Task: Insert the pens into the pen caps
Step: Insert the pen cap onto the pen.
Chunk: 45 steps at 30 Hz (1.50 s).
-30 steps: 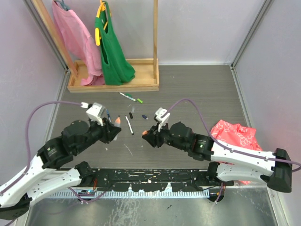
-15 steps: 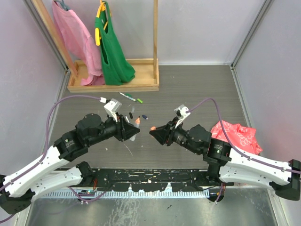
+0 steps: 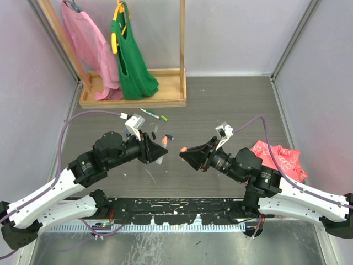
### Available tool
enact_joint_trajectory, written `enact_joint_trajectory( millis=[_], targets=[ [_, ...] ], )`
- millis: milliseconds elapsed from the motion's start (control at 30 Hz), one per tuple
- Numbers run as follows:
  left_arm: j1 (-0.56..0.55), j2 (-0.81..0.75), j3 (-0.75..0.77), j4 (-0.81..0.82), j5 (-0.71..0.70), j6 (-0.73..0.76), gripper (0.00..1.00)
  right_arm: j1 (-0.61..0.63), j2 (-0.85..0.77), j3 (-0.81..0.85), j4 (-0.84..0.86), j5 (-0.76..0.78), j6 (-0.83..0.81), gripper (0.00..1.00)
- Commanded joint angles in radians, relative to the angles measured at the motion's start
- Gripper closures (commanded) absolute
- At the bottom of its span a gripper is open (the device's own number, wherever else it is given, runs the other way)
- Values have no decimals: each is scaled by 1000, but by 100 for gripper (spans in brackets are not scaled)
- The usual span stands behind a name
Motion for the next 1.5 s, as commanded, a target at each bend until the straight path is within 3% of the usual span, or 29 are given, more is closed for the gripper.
enact_joint_trajectory(
  millis=[0, 367, 500, 700, 833, 1133, 1467],
  targets=[
    [3, -32, 66, 66, -16, 41, 100, 0, -40, 19, 150, -10, -88, 100],
    [3, -81, 46, 192, 222, 124, 100, -6, 15, 151, 251, -57, -433, 100],
    [3, -80, 62, 183, 250, 141, 100, -67, 99, 241, 245, -191, -472, 100],
    [3, -115, 47, 209, 245, 153, 100, -360, 214, 299, 353, -533, -319, 100],
    [3, -132, 42, 205, 239, 159, 100, -464, 266, 312, 456, -681, -244, 100],
    [3, -137, 40, 233, 276, 183, 100, -518, 323, 313, 728, -861, -37, 100],
    [3, -92, 55, 380, 420, 188, 100, -517, 402, 316, 1097, -919, 260, 100]
  ],
)
